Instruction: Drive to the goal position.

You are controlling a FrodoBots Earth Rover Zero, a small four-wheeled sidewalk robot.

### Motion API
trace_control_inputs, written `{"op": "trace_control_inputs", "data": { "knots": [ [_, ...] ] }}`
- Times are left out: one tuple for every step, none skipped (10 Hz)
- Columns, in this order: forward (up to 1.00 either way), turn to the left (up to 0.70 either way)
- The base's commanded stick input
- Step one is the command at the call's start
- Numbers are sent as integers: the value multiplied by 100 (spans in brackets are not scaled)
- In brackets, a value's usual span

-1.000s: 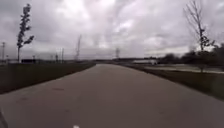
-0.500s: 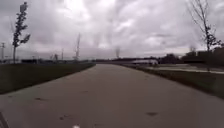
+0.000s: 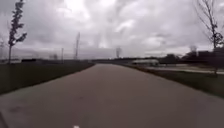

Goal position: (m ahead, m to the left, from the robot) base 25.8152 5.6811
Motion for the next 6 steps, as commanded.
{"op": "trace_control_inputs", "data": {
  "knots": [
    [100, 0],
    [100, 0],
    [100, 0],
    [100, -4],
    [100, -39],
    [100, -37]
  ]
}}
